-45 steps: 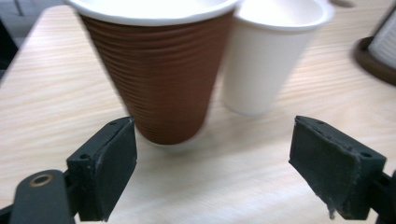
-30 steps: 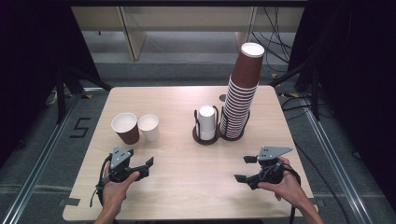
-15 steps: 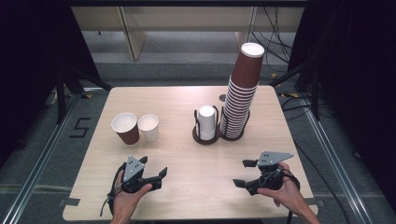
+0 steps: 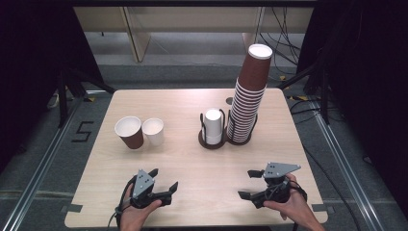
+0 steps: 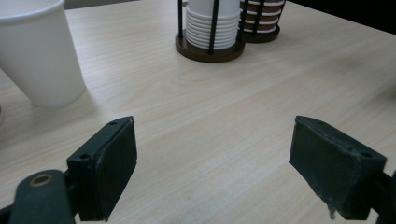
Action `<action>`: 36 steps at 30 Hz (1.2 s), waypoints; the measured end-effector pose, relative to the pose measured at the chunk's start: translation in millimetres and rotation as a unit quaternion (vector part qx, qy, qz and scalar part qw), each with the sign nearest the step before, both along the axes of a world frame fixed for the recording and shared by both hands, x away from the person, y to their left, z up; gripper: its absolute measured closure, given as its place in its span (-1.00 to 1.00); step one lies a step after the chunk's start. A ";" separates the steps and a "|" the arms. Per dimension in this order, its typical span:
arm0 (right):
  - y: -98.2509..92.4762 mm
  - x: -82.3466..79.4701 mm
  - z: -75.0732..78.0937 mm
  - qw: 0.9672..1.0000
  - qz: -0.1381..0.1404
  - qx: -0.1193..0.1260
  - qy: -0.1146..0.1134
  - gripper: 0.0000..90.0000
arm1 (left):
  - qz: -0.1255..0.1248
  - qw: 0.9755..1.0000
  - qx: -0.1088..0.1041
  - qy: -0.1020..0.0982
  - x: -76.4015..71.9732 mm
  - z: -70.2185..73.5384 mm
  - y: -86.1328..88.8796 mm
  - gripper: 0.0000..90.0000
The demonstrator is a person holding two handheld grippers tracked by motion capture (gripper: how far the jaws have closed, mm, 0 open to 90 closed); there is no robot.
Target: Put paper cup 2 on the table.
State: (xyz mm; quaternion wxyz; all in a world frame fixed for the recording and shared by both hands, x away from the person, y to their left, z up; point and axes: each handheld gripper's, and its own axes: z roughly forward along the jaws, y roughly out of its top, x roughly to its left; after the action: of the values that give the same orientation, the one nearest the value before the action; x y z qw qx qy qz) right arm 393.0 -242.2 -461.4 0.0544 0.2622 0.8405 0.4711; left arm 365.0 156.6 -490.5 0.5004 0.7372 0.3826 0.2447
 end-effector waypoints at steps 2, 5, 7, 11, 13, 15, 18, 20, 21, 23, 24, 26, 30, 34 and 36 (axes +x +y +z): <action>-0.1 -1.8 -0.9 1.000 -0.004 0.001 -0.008 -0.65 | -0.003 1.000 -0.001 0.004 -3.8 -1.6 -2.5 -0.67; -0.7 -3.3 -2.0 1.000 -0.010 0.000 -0.011 -0.65 | -0.008 1.000 0.001 0.002 -6.4 -2.1 -4.1 -0.67; -1.0 -4.7 -2.9 1.000 -0.007 0.000 -0.009 -0.65 | -0.008 1.000 -0.002 0.004 -7.6 -2.5 -4.9 -0.67; -0.4 -8.7 -4.5 1.000 -0.008 0.005 0.005 -0.65 | -0.013 1.000 0.005 0.005 -12.2 -3.7 -6.2 -0.67; -1.1 -8.8 -4.9 1.000 -0.008 0.000 -0.006 -0.65 | -0.017 1.000 0.010 -0.001 -13.9 -5.0 -6.7 -0.67; -0.6 -11.7 -5.4 1.000 -0.009 0.002 0.007 -0.65 | -0.018 1.000 0.014 0.003 -17.0 -8.0 -7.8 -0.67; -1.6 -14.5 -6.0 1.000 -0.014 0.000 0.006 -0.65 | -0.021 1.000 0.010 0.016 -21.1 -13.2 -10.1 -0.67; -2.5 -13.8 -6.3 1.000 -0.008 -0.002 -0.005 -0.65 | -0.023 1.000 0.007 0.019 -22.3 -14.9 -10.9 -0.67; -3.0 -16.3 -7.2 1.000 -0.010 -0.006 0.002 -0.65 | -0.026 0.999 0.014 0.021 -24.5 -14.9 -11.4 -0.67; -3.6 -17.7 -8.3 1.000 -0.008 -0.009 0.005 -0.65 | -0.029 0.999 0.014 0.020 -26.3 -14.8 -12.2 -0.67; -3.5 -19.1 -9.7 1.000 -0.007 -0.010 0.010 -0.65 | -0.032 0.999 0.015 0.020 -26.9 -14.4 -12.4 -0.67; -3.9 -20.6 -11.0 1.000 -0.004 -0.017 0.008 -0.65 | -0.038 0.999 0.012 0.018 -28.7 -15.0 -13.5 -0.67; -5.3 -24.9 -14.9 0.999 -0.002 -0.031 0.013 -0.65 | -0.054 0.998 0.023 0.031 -33.5 -14.7 -15.0 -0.67; -7.4 -30.1 -17.7 0.999 -0.006 -0.042 0.018 -0.65 | -0.065 0.997 0.035 0.038 -35.2 -15.1 -15.8 -0.67; -8.1 -32.7 -19.2 0.999 -0.006 -0.042 0.024 -0.65 | -0.073 0.996 0.037 0.033 -35.3 -14.5 -15.8 -0.67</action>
State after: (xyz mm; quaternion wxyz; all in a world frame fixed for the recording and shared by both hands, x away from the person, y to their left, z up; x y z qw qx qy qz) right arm 360.4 -250.2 -480.6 0.0480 0.2758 0.8592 0.4283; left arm 329.7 140.8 -505.0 0.4766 0.7888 0.3344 0.1968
